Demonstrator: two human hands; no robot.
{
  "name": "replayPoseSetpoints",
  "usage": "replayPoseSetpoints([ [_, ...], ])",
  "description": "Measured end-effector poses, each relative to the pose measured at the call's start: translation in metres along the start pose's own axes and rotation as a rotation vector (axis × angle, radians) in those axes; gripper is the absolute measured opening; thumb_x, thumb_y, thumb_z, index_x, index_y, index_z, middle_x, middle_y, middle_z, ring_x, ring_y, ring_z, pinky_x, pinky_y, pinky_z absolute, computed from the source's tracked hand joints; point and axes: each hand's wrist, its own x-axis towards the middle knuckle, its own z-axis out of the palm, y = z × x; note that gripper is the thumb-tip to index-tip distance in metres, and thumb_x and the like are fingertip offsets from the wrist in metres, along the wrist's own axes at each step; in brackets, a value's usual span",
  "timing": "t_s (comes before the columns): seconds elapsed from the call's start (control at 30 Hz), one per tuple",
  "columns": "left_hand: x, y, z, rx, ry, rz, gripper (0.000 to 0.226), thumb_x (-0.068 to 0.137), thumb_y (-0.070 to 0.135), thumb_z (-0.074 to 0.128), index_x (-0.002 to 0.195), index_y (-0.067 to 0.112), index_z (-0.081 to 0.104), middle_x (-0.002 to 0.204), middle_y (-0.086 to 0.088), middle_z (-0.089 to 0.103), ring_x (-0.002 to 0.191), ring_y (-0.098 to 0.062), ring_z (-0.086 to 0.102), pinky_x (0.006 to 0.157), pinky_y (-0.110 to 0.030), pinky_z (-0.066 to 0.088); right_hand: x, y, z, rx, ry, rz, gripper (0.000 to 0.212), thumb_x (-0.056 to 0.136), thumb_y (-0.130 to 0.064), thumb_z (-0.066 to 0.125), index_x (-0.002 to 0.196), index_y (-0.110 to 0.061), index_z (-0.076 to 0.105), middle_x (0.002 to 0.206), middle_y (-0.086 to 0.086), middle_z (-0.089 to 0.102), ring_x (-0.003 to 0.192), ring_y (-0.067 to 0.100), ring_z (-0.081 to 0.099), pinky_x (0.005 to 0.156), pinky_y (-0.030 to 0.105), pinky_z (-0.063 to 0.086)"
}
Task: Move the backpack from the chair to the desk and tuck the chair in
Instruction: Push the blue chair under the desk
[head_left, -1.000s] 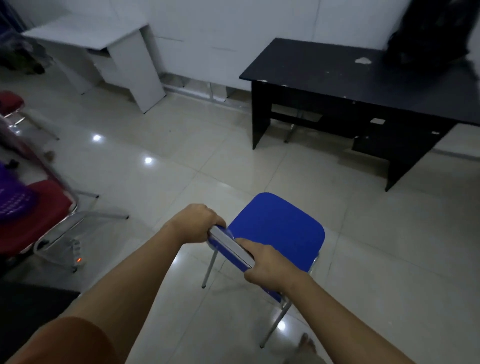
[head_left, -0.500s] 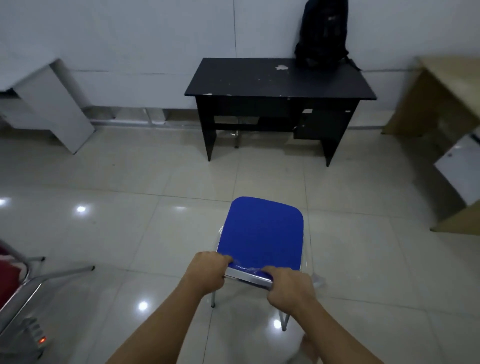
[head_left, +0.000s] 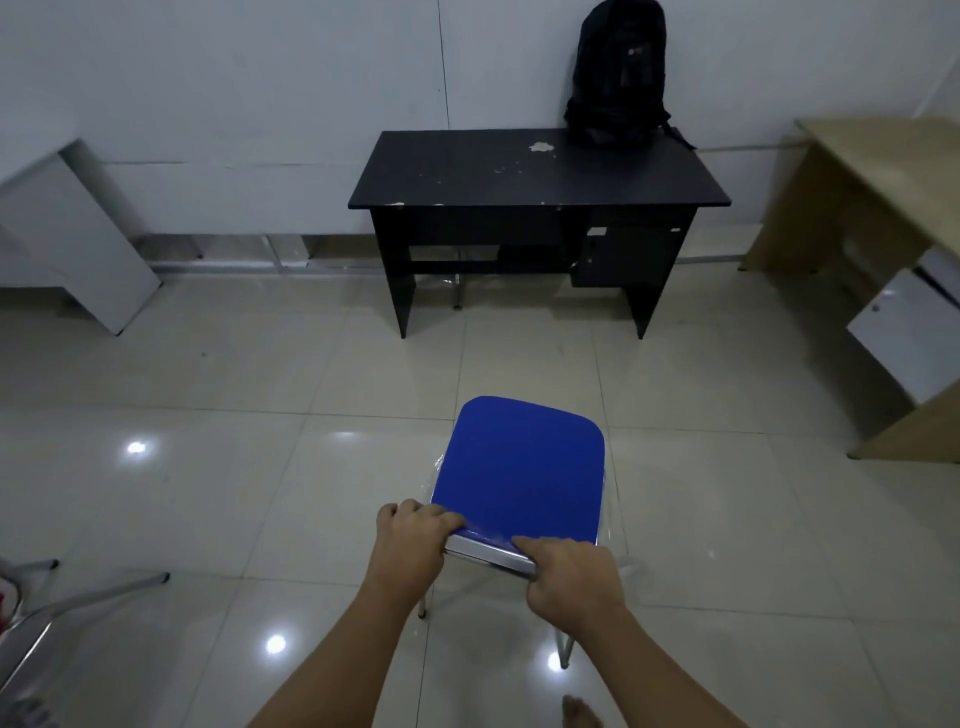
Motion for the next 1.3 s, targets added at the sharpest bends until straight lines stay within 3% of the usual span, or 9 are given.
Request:
replayPoseSetpoints([
  [0.17,0.053,-0.025,-0.004,-0.005,0.016,-0.014,0.029,0.089,0.022,0.059,0.114,0.037,0.064,0.106,0.01,0.069,0.099,-0.019,0.058,0.095,-0.038,0.034,0.053,-0.003,-0.004,0.01,0.031,-0.012,0.058,0.076,-0.039,0.046,0.133,-0.042,0.051,0.097,-0.01,0.071,0.08,0.017,0.065,0.068,0.027,0.048],
  [0.33,0.121,-0.033,-0.007,-0.049,0.06,-0.024,0.024,0.078,0.015,0.073,0.098,0.03,0.073,0.085,0.004,0.072,0.08,-0.025,0.062,0.082,-0.041,0.041,0.12,0.019,-0.024,-0.02,0.047,-0.051,0.058,0.073,-0.039,0.045,0.131,-0.043,0.054,0.087,-0.009,0.072,0.072,0.015,0.063,0.058,0.024,0.037],
  [0.53,0.211,-0.037,-0.009,-0.038,0.067,-0.06,0.023,0.088,0.024,0.063,0.109,0.034,0.066,0.097,0.006,0.069,0.091,-0.02,0.058,0.086,-0.038,0.036,0.208,0.058,-0.055,-0.074,0.031,-0.103,0.058,0.075,-0.037,0.048,0.132,-0.045,0.052,0.09,-0.009,0.072,0.075,0.015,0.065,0.061,0.024,0.04],
  [0.63,0.257,-0.033,-0.013,-0.018,0.098,-0.061,0.028,0.085,0.017,0.059,0.106,0.034,0.063,0.093,0.008,0.066,0.085,-0.018,0.054,0.082,-0.036,0.034,0.255,0.09,-0.079,-0.124,0.035,-0.15,0.062,0.07,-0.03,0.049,0.129,-0.046,0.055,0.095,-0.01,0.074,0.078,0.016,0.066,0.061,0.026,0.045],
  [0.8,0.327,0.014,-0.03,-0.04,0.117,-0.029,0.02,0.083,0.019,0.06,0.098,0.032,0.061,0.084,0.008,0.061,0.078,-0.017,0.053,0.073,-0.033,0.034,0.31,0.159,-0.134,-0.152,0.009,-0.123,0.054,0.075,-0.023,0.053,0.123,-0.047,0.06,0.082,-0.012,0.072,0.064,0.009,0.058,0.053,0.022,0.042],
  [0.93,0.367,0.002,-0.039,-0.009,0.111,-0.003,0.016,0.083,0.025,0.064,0.097,0.032,0.061,0.081,0.007,0.06,0.073,-0.016,0.048,0.069,-0.032,0.033,0.343,0.162,-0.147,-0.112,0.035,-0.14,0.05,0.077,-0.026,0.051,0.121,-0.047,0.061,0.078,-0.013,0.07,0.058,0.006,0.05,0.049,0.021,0.042],
  [1.1,0.374,-0.035,-0.042,0.033,-0.025,0.121,0.024,0.08,0.024,0.065,0.101,0.034,0.064,0.081,0.008,0.066,0.067,-0.015,0.054,0.064,-0.029,0.042,0.347,0.14,-0.125,-0.014,0.005,-0.099,0.058,0.067,-0.033,0.045,0.121,-0.049,0.06,0.087,-0.014,0.072,0.068,0.01,0.061,0.056,0.024,0.049],
  [1.3,0.368,-0.063,-0.021,0.091,-0.114,0.193,0.029,0.079,0.021,0.059,0.105,0.034,0.062,0.079,0.005,0.067,0.068,-0.018,0.063,0.062,-0.026,0.047,0.342,0.115,-0.088,-0.006,0.048,-0.031,0.057,0.065,-0.036,0.051,0.119,-0.05,0.061,0.101,-0.02,0.072,0.085,0.011,0.067,0.065,0.022,0.042],
])
